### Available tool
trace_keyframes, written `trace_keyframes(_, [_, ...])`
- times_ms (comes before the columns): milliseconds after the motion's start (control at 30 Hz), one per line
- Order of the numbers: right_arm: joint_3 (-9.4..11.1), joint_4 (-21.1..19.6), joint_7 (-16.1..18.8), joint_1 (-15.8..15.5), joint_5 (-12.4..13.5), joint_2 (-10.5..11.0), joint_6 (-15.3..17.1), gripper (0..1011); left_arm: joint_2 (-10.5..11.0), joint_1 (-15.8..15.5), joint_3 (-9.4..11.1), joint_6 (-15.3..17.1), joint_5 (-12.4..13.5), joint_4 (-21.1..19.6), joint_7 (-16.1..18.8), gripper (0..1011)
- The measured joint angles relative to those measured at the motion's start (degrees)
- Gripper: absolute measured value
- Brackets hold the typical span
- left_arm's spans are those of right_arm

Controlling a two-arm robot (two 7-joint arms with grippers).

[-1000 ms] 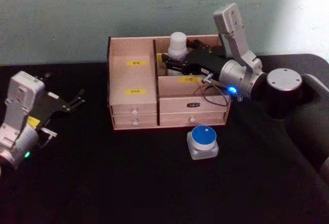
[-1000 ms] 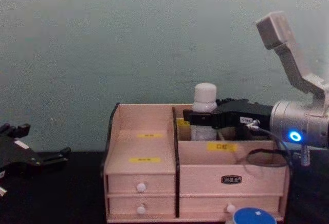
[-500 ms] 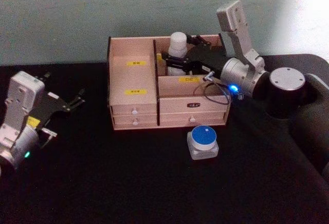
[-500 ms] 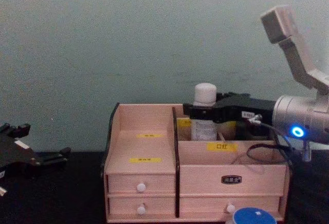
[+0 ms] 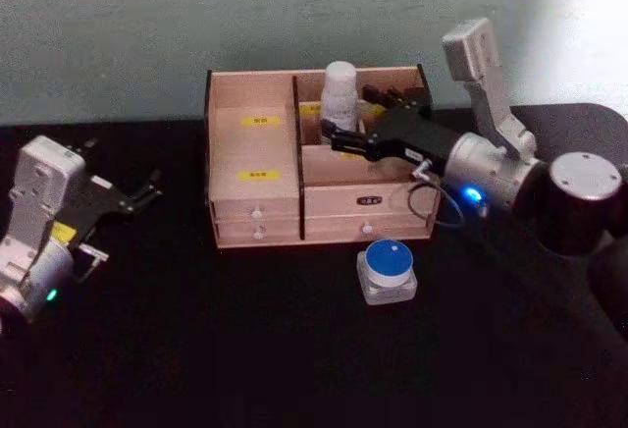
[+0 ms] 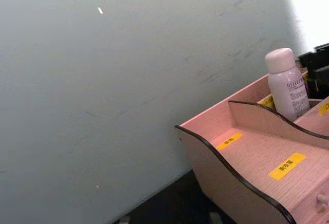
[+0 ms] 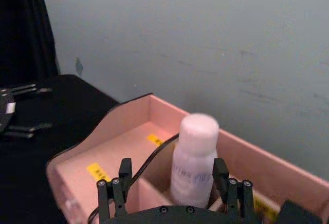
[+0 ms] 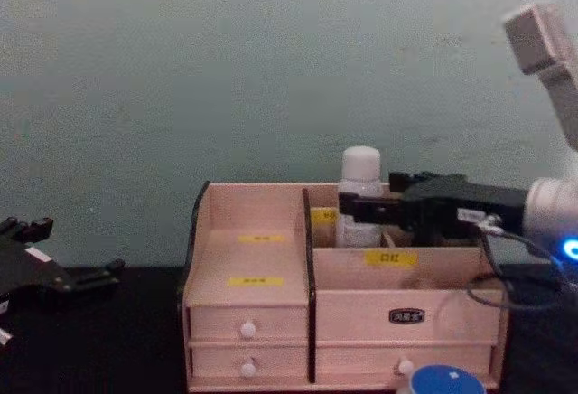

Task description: Pick up the facial cleanser and watermelon frost from the table and place them into the tiered storage box.

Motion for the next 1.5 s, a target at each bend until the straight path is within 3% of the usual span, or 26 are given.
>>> trace_keyframes(500, [0.2, -13.7, 1.9, -10.4, 4.2, 8.3, 0.3, 1003, 0.0, 0.0, 0.0, 0.0, 0.0, 0.0, 0.0, 1001])
trace_keyframes(1033, [-1.8, -19.0, 4.7, -15.7, 7.0, 15.5, 2.6, 1003, 0.0, 0.0, 0.0, 0.0, 0.0, 0.0, 0.0, 1001])
trace_keyframes(1500, [-2.8, -22.4, 2.8, -18.7, 7.7, 19.5, 5.5, 1003, 0.0, 0.0, 0.0, 0.0, 0.0, 0.0, 0.0, 1001])
